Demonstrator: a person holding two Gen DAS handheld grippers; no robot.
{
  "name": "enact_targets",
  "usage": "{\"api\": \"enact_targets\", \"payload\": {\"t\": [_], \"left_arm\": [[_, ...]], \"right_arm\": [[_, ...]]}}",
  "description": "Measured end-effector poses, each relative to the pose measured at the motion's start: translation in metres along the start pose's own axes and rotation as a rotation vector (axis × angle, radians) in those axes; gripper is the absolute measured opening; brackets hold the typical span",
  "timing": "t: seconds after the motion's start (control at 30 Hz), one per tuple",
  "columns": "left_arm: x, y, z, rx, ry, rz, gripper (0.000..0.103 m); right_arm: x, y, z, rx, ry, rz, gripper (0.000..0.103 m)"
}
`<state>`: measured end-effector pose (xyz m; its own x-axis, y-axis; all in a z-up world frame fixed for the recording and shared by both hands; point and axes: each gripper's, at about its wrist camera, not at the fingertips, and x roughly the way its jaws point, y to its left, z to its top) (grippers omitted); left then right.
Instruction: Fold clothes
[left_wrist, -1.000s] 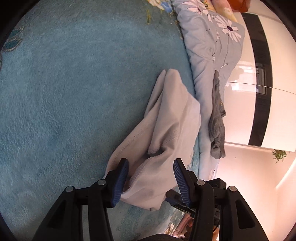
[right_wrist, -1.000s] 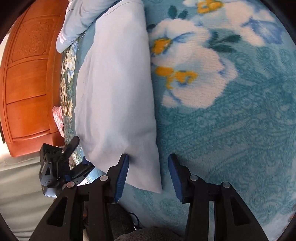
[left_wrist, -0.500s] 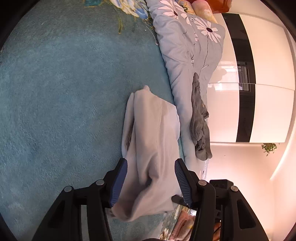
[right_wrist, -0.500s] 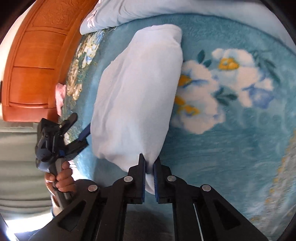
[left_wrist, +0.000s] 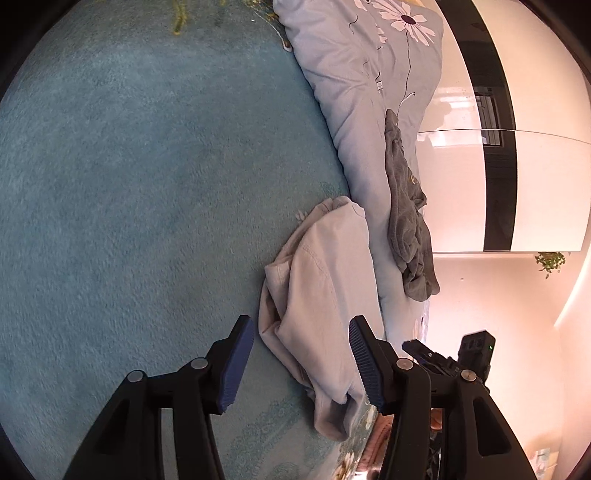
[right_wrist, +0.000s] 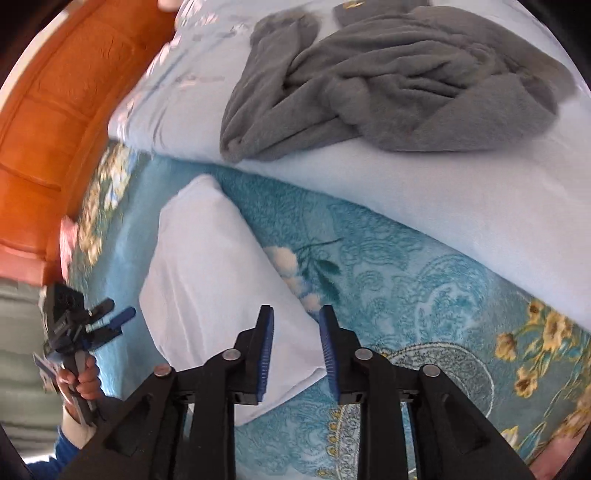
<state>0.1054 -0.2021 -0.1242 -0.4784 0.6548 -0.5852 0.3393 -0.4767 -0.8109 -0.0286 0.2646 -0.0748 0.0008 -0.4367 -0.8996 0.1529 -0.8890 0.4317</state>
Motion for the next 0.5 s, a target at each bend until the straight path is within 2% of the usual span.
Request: {"api": "enact_targets", "payload": {"t": [0.1,0.2,0.3,0.4,0.5], "left_arm": [[0.016,-0.006,0.014,0.054,0.003,0.079,0.058],[0.032,-0.012,0.022,0.106,0.021,0.144,0.058],[0.044,-0.016,0.021,0.137,0.05,0.126,0.058],[0.054,-0.015,0.019,0.123,0.087,0.083,0.058],[0.059,-0.016,0.016,0.108,0.086,0.049,0.058]], "right_arm": [[-0.004,-0.022,-0.027,0.124,-0.101,0.073,0.038],[-0.007,-0.044,-0.054,0.248,-0.201,0.145,0.039],[0.003,-0.048,-0.07,0.315,-0.241,0.202,0.039],[0.019,-0.045,-0.081,0.36,-0.257,0.251,0.039],[0.028,-0.041,-0.084,0.394,-0.293,0.281,0.039]]}}
